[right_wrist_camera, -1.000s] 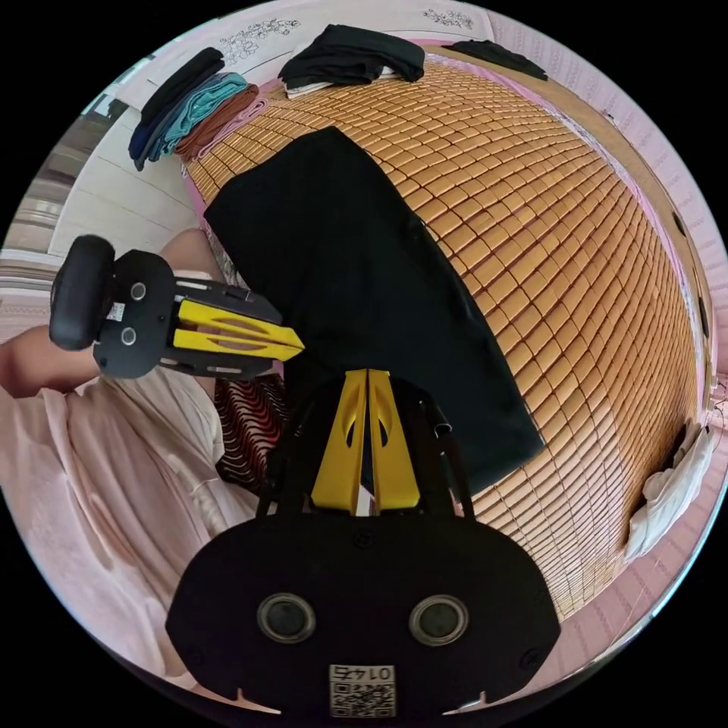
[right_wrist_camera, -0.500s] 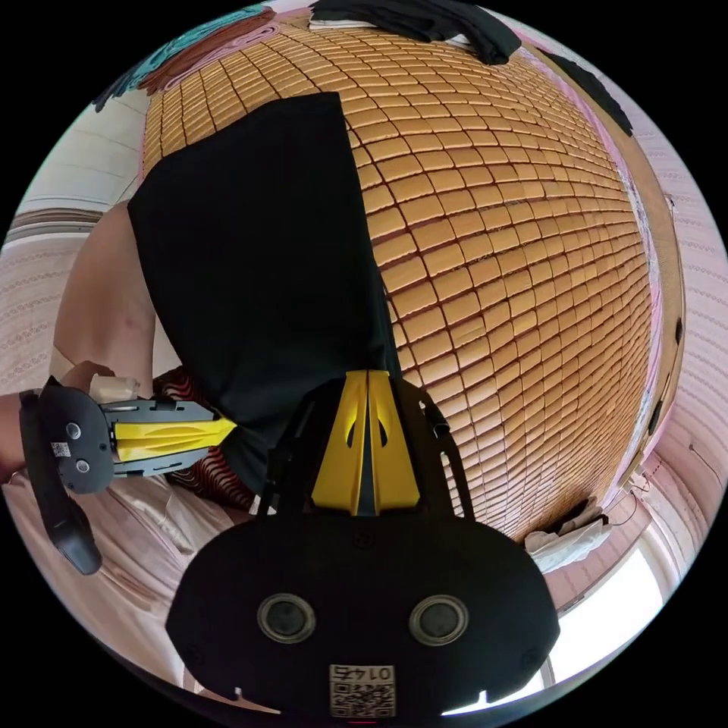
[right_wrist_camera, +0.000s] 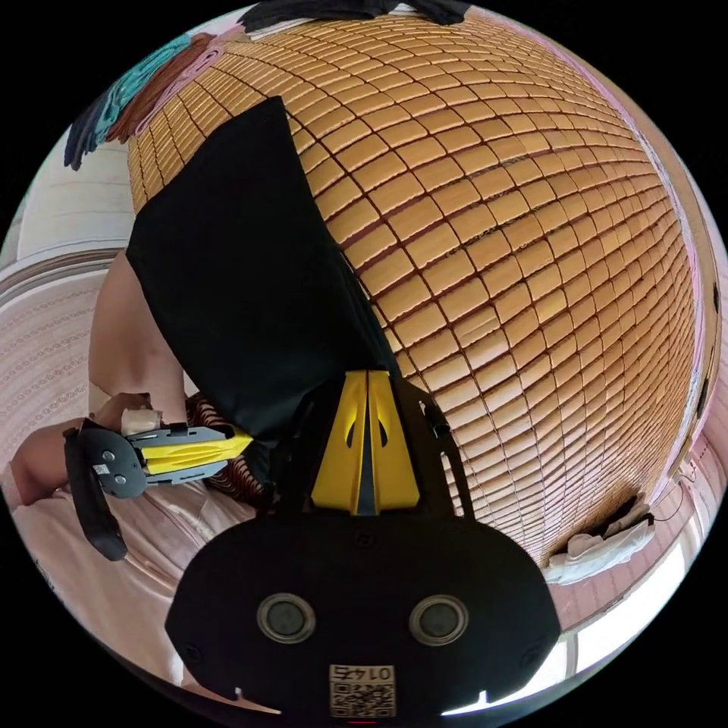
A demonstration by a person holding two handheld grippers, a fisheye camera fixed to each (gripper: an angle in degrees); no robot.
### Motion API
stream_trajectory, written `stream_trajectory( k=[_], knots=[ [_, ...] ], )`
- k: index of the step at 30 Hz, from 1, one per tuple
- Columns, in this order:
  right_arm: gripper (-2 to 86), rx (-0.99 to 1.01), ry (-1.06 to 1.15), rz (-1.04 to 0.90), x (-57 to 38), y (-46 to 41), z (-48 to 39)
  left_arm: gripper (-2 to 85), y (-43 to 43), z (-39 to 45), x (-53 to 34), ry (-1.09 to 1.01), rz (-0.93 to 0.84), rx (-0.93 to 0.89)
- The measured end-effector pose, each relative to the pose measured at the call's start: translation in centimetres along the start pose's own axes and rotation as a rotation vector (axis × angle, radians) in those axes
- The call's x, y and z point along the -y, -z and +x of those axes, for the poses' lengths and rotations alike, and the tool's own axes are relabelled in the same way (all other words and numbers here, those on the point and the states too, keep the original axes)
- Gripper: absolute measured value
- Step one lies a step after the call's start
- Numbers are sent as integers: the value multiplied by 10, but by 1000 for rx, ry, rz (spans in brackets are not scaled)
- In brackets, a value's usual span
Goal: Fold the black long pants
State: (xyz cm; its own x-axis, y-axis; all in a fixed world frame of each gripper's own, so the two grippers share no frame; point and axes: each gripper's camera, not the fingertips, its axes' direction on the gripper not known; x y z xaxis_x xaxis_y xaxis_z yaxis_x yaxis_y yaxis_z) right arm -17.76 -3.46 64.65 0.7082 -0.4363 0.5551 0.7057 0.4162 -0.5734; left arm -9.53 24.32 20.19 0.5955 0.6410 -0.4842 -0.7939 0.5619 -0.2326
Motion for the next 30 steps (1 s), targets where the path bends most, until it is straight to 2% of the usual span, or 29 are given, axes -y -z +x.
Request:
stream_trajectory(
  k=[1, 4, 8, 10, 13, 18, 21, 25, 28, 30],
  knots=[
    [-3, 26, -45, 107, -30, 10, 8, -10, 1, 2, -1, 10, 10, -1],
    [2, 56, -174, 244, -121, 18, 30, -9, 5, 12, -7, 62, 53, 20],
    [25, 79, -344, 295, -237, 5, 57, -8, 12, 32, -11, 53, 102, 53],
    [82, 124, -466, 273, -302, -14, 74, -4, 20, 44, -9, 65, 133, 92],
    [114, 227, -577, 263, -362, -40, 91, 17, 32, 63, -3, -29, 214, 78],
    [87, 462, -624, 302, -414, -68, 113, 107, 34, 90, 22, -100, 255, -20],
    [38, 475, -618, 349, -444, -62, 122, 135, 26, 102, 44, -135, 218, -112],
    [26, 546, -526, 454, -485, -38, 127, 159, 23, 128, 73, -240, 208, -85],
    [27, 644, -476, 551, -514, -27, 129, 152, 20, 143, 91, -296, 191, -57],
    [34, 647, -468, 600, -532, -22, 131, 106, 17, 151, 100, -310, 153, -9]
  ],
)
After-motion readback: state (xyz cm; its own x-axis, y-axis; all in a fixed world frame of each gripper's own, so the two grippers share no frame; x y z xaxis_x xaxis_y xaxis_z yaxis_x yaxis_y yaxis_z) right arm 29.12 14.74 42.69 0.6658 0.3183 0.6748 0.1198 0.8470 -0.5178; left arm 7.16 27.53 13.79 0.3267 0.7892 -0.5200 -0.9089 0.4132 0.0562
